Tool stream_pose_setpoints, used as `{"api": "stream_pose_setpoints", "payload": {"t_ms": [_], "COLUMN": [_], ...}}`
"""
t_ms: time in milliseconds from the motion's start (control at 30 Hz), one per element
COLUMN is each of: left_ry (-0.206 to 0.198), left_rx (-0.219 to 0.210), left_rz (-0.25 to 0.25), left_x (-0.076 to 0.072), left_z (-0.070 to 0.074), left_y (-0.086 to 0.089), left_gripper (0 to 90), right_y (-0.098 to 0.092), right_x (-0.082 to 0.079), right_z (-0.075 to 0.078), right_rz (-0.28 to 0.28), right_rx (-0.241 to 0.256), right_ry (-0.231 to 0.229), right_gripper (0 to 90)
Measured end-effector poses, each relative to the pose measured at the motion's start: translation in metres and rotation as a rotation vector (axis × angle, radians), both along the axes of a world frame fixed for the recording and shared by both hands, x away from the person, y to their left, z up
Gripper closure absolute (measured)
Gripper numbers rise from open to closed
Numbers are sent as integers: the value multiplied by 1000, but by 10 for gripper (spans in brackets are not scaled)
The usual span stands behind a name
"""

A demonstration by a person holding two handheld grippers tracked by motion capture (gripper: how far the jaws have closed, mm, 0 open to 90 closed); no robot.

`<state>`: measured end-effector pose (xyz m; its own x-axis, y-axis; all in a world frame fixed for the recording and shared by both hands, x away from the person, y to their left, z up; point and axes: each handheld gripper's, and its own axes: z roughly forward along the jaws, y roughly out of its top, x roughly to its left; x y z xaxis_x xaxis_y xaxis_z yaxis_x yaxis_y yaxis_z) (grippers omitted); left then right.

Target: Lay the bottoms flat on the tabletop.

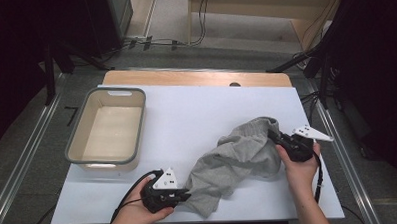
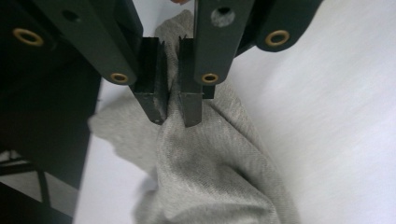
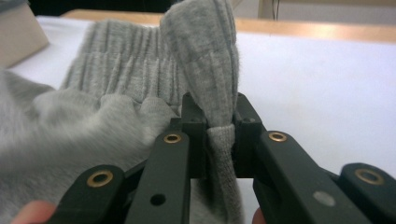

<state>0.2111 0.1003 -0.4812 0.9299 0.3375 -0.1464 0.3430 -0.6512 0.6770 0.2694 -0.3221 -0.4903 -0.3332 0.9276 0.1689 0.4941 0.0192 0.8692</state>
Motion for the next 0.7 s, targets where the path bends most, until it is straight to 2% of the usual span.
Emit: {"api": "stream_pose_setpoints", "payload": {"t_ms": [33, 67, 100, 133, 167, 233, 333, 433, 567, 700], "left_ry": [-2, -14, -28, -28, -45, -68, -134, -125, -119, -111], "left_rx": [-6, -20, -35, -35, -75, -102, -92, -118, -103, -99], "left_rz": [8, 26, 44, 44, 70, 88, 104, 93, 61, 56], "left_x": [0, 1, 2, 2, 4, 5, 3, 3, 2, 3], "left_z": [-1, -1, 1, 1, 8, 14, 21, 22, 15, 8], "left_y": [0, -2, -3, -3, -6, -8, -17, -27, -44, -56], "left_gripper": [817, 739, 662, 600, 565, 500, 505, 505, 499, 467], "right_y": [0, 3, 4, 4, 7, 6, 4, 4, 12, 24], "right_x": [0, 5, 5, 5, 4, 2, -6, -17, -37, -59], "right_z": [0, -7, -8, -8, -6, 0, 10, 16, 20, 23], "right_rz": [0, 35, 46, 46, 52, 57, 52, 60, 90, 143], "right_rx": [0, 18, 27, 27, 27, 34, 51, 49, 36, 37], "right_ry": [0, 37, 44, 44, 23, 4, -22, -29, -33, -52], "right_gripper": [757, 668, 609, 609, 465, 369, 342, 334, 351, 415]}}
